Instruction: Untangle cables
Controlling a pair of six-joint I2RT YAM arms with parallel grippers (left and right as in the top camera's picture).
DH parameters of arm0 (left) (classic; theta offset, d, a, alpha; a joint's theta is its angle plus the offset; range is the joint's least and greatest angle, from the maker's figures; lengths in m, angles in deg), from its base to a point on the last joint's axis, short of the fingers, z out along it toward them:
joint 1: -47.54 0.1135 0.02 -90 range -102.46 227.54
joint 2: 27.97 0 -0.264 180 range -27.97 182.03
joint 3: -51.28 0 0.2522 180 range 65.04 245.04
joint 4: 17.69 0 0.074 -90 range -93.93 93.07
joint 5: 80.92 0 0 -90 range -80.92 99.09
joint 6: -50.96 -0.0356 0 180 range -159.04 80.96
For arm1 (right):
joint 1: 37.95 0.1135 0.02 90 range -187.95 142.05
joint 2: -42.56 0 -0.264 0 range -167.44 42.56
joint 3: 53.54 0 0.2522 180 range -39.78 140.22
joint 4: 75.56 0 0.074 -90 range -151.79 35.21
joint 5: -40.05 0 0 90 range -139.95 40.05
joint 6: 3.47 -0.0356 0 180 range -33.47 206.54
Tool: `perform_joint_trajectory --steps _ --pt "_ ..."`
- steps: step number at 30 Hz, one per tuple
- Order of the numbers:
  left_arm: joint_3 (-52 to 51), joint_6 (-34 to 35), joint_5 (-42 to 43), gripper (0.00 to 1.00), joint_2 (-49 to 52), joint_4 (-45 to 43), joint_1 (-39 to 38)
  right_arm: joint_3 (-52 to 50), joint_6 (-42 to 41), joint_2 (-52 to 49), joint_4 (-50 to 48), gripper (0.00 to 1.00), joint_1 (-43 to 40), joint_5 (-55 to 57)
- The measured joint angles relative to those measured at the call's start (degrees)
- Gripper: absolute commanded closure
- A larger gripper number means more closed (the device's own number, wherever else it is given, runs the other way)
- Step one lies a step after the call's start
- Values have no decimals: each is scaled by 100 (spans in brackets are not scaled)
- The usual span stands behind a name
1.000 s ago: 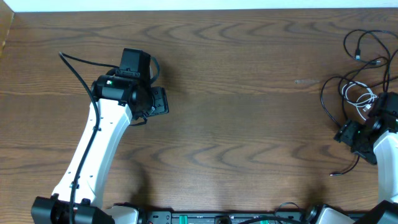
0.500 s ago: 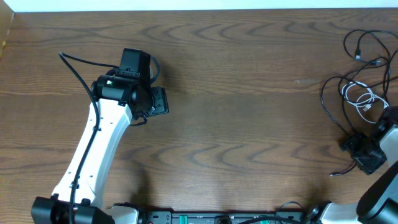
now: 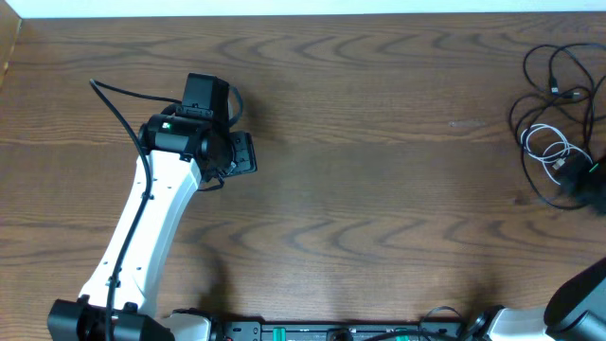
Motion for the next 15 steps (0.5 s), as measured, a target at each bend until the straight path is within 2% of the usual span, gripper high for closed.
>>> perform_joint_trajectory --steps 2,3,8,12,15 --pt "0 0 2 35 0 -17 0 1202 273 92 2 99 28 20" --pt "0 2 0 35 0 -15 -2 1427 339 138 -87 99 50 70" --pt "-2 0 0 35 0 -20 0 1458 533 15 -1005 99 264 179" --pt "-2 2 2 35 0 -20 0 1464 662 -525 -1480 99 339 334" --pt "-2 2 0 35 0 -20 0 1467 850 -1436 -1506 98 332 387"
